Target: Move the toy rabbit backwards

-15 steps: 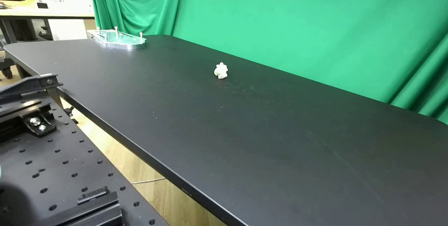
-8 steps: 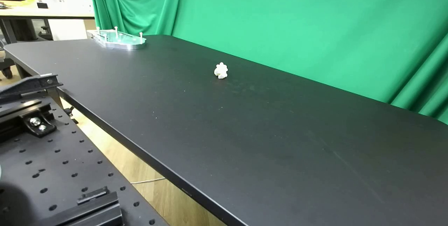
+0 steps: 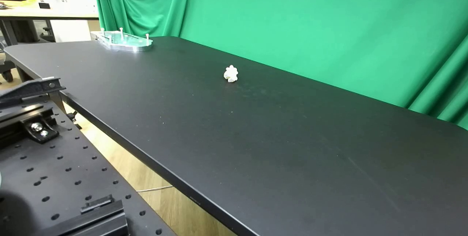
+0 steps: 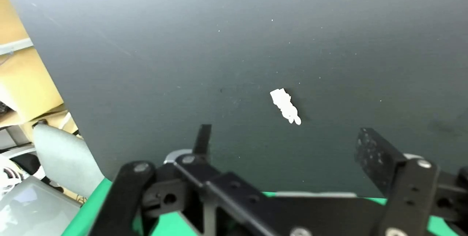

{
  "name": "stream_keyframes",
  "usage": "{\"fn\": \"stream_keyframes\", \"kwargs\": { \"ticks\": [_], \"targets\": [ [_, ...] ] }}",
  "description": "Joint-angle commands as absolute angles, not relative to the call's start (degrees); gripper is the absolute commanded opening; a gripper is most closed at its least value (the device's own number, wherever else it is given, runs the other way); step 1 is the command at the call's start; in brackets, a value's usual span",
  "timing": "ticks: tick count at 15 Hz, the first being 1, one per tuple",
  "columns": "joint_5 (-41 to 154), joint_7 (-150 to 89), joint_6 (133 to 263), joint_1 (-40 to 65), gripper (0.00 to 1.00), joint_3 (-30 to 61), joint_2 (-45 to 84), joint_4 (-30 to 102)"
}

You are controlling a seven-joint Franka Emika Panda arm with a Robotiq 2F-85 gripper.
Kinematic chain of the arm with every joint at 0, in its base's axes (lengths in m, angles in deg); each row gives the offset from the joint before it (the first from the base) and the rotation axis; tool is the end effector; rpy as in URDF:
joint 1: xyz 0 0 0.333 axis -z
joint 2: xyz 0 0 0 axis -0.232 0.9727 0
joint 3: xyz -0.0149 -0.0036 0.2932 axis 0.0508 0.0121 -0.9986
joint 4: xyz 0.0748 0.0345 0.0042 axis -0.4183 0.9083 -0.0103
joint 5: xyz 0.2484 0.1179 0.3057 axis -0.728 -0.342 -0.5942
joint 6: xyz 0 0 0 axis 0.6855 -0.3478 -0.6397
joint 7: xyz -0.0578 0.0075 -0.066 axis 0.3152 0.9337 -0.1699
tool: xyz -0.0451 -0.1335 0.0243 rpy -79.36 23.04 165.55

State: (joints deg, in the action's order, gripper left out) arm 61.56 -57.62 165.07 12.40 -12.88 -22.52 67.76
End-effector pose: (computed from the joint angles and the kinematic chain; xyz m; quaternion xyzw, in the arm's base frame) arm 0.4184 0.1922 0.5014 0.9857 -0.0578 0.0787 0.1370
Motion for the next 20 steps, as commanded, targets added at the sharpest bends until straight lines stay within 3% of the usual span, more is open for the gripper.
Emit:
{"fn": "stream_keyframes", "kwargs": {
  "ticks": [1, 12, 20],
  "targets": [
    [63.7, -57.1, 164.7, 12.0, 1.00, -9.5, -17.6, 66.3],
    [73.5, -24.4, 177.2, 10.4, 1.00, 1.2, 4.3, 56.0],
    [64.9, -12.4, 181.0, 9.6, 1.00, 3.4, 7.8, 55.1]
  ]
}}
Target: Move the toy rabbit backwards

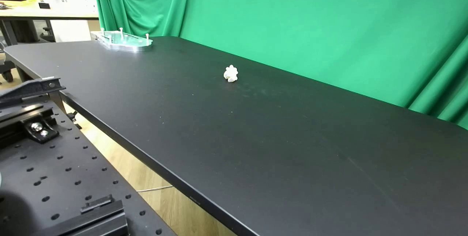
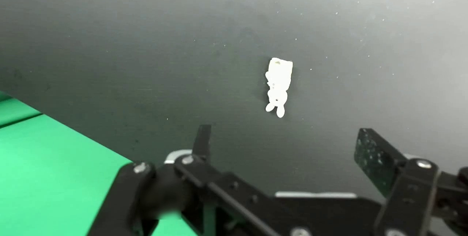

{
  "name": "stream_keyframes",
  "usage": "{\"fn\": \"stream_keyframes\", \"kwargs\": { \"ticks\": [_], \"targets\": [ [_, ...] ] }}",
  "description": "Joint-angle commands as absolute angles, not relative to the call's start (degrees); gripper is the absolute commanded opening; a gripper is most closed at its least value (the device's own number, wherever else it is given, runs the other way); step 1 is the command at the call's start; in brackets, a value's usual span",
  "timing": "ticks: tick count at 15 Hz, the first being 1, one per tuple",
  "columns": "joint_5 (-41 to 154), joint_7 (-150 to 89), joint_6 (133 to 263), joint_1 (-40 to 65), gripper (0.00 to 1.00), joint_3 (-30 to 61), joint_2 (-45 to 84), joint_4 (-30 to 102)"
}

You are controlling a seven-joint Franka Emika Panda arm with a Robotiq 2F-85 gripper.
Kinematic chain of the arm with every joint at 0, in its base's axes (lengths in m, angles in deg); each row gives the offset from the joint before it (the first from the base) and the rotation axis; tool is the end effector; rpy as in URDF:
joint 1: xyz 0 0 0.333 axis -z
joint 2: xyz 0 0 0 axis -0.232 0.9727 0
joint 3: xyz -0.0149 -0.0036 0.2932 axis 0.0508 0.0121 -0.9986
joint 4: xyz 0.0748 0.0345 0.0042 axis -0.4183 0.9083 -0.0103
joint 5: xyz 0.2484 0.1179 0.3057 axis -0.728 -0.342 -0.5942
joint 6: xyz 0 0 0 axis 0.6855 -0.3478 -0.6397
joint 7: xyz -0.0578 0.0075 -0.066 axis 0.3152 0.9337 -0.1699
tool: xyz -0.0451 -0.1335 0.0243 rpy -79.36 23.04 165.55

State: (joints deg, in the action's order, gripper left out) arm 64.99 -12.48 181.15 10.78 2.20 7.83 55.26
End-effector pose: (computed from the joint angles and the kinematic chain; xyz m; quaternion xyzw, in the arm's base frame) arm 0.5870 0.1038 0.3730 0.9610 0.2634 0.0097 0.0833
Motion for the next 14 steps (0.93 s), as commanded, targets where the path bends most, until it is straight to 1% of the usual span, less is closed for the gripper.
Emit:
{"fn": "stream_keyframes", "kwargs": {
  "ticks": [1, 2, 3, 7, 14],
  "targets": [
    [64.9, -12.4, 181.0, 9.5, 1.00, 3.4, 7.8, 55.2],
    [64.9, -12.4, 181.0, 9.5, 1.00, 3.4, 7.8, 55.2],
    [67.6, -16.8, 183.8, 9.0, 1.00, 3.5, 6.9, 56.4],
    [67.7, -22.5, 191.4, 9.2, 1.00, 4.6, 8.9, 59.0],
    [67.1, -24.3, 203.6, 9.4, 1.00, 7.3, 17.7, 60.6]
  ]
}}
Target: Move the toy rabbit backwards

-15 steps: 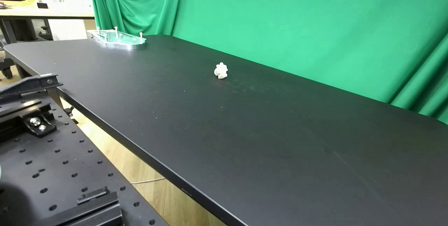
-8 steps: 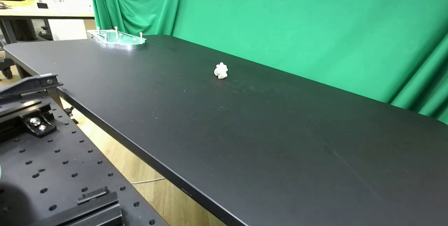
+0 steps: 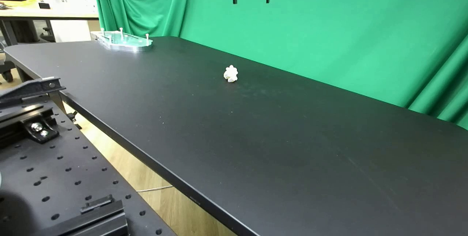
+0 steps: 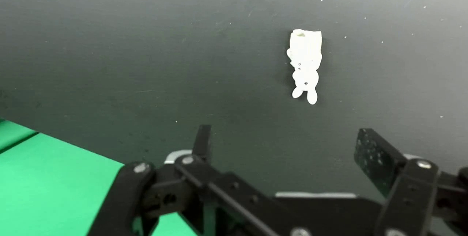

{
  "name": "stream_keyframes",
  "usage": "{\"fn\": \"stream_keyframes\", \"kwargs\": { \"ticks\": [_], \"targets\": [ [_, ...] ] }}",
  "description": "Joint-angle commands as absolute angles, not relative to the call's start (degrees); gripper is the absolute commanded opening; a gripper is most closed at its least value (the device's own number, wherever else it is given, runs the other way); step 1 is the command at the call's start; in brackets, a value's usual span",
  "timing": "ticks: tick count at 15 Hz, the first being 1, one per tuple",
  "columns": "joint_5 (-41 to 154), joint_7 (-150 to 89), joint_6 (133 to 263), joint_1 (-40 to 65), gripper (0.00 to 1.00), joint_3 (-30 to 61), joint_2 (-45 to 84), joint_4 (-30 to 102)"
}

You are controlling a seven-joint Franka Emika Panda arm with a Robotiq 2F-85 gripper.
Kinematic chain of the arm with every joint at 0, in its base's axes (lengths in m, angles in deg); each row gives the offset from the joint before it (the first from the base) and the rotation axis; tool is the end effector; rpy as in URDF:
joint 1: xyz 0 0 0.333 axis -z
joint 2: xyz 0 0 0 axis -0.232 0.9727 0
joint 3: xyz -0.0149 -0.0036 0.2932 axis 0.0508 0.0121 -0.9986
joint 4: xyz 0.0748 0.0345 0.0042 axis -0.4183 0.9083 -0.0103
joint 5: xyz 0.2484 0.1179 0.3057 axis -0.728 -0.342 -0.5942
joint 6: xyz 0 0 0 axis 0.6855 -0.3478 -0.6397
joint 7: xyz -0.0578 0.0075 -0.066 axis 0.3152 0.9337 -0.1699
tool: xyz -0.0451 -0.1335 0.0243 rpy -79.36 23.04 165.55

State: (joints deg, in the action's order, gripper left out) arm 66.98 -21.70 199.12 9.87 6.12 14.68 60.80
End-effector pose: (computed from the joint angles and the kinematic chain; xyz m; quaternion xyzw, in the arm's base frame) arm 0.6045 0.0841 0.2842 0.9766 0.1914 0.0625 0.0760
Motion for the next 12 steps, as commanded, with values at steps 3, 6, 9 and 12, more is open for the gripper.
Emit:
{"fn": "stream_keyframes", "kwargs": {
  "ticks": [3, 6, 9, 12],
  "targets": [
    [68.2, -26.3, 209.6, 8.4, 1.00, 8.3, 21.3, 60.5],
    [67.2, -27.0, 213.1, 7.4, 1.00, 8.6, 24.3, 60.7],
    [67.4, -27.7, 214.4, 6.3, 1.00, 9.2, 27.0, 60.8],
    [67.4, -26.9, 214.5, 5.7, 1.00, 9.8, 29.7, 60.0]
  ]
}}
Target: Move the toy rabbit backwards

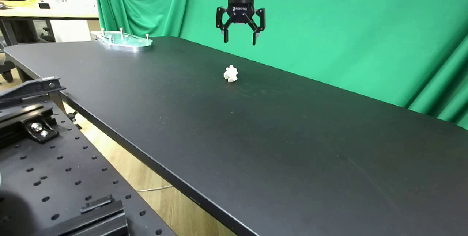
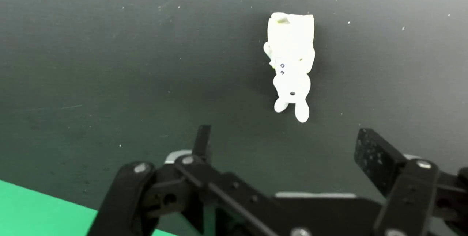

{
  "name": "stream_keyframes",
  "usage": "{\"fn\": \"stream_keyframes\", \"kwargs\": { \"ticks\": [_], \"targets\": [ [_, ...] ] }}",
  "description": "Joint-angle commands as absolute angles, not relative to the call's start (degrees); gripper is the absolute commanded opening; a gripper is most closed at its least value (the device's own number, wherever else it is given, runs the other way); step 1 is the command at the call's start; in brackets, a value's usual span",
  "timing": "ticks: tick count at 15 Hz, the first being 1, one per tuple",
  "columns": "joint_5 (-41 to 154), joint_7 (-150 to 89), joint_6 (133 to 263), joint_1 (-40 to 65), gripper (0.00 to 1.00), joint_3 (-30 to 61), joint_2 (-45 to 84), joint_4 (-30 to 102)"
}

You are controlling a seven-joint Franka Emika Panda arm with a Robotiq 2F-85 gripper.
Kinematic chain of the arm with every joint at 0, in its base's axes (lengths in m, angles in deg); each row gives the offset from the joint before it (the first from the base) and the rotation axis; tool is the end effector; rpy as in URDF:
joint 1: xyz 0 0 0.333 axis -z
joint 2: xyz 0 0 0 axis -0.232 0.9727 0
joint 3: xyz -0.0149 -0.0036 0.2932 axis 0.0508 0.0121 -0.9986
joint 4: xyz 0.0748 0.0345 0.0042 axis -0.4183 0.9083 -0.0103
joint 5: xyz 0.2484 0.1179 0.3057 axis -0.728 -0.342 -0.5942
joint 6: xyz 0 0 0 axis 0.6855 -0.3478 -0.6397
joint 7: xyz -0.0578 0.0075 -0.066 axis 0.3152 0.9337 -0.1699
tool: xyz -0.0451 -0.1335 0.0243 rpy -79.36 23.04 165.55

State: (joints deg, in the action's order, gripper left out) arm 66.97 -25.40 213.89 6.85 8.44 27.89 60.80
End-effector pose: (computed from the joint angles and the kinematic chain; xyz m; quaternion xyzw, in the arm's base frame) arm 0.6097 0.1036 0.1685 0.9789 0.1827 0.0772 0.0494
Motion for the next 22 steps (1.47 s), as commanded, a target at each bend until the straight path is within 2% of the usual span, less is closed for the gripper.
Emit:
{"fn": "stream_keyframes", "kwargs": {
  "ticks": [1, 11, 19, 20, 21, 22],
  "targets": [
    [67.4, -26.9, 214.4, 5.5, 1.00, 10.0, 30.2, 60.0],
    [66.6, -24.8, 214.3, 5.9, 1.00, 9.9, 32.0, 60.4],
    [60.3, -24.2, 213.0, 7.5, 1.00, 8.7, 44.0, 49.8],
    [60.0, -24.4, 213.9, 7.3, 0.75, 8.8, 45.2, 48.8],
    [60.2, -24.8, 214.8, 6.9, 0.74, 9.3, 46.1, 47.8],
    [60.2, -24.8, 215.5, 6.8, 0.68, 9.3, 46.9, 47.1]
  ]
}}
